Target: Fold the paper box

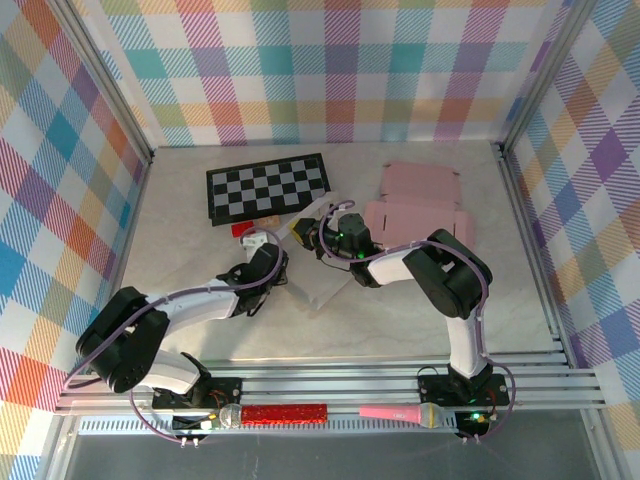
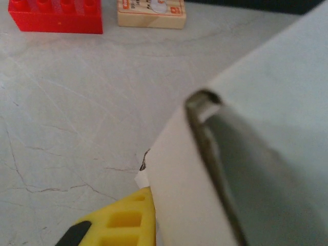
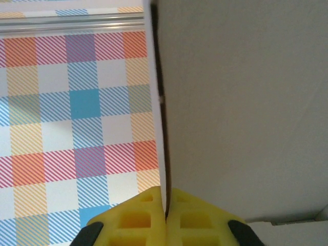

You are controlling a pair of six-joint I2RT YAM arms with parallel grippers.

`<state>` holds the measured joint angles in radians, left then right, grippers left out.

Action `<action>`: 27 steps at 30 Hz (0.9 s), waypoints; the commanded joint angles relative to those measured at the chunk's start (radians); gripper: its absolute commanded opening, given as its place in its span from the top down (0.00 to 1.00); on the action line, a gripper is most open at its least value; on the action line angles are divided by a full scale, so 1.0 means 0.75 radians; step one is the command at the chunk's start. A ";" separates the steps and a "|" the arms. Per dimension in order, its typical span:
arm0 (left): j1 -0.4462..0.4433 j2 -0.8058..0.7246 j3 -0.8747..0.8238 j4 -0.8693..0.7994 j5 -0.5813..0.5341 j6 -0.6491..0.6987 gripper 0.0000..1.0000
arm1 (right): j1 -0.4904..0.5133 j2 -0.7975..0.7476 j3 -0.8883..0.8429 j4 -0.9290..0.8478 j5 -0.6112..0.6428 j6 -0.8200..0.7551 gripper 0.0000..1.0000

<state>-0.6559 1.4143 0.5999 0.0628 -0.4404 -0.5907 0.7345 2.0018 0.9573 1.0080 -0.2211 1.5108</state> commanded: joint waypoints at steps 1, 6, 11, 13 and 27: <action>0.006 0.048 0.029 0.000 -0.044 -0.028 0.95 | 0.015 0.016 -0.022 -0.136 -0.035 0.018 1.00; 0.001 0.065 0.037 0.019 -0.043 -0.044 1.00 | 0.015 0.013 -0.010 -0.154 -0.031 0.019 1.00; -0.001 0.097 0.049 0.026 -0.039 -0.049 0.89 | 0.015 0.010 0.002 -0.172 -0.024 0.019 1.00; -0.001 0.109 0.056 0.029 -0.040 -0.043 0.84 | 0.016 0.007 0.002 -0.172 -0.023 0.021 1.00; 0.011 0.134 0.118 -0.073 -0.160 -0.078 1.00 | 0.015 0.000 0.008 -0.198 -0.014 0.025 1.00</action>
<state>-0.6525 1.5101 0.6582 0.0448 -0.5037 -0.6144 0.7338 2.0003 0.9707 0.9798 -0.1993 1.5227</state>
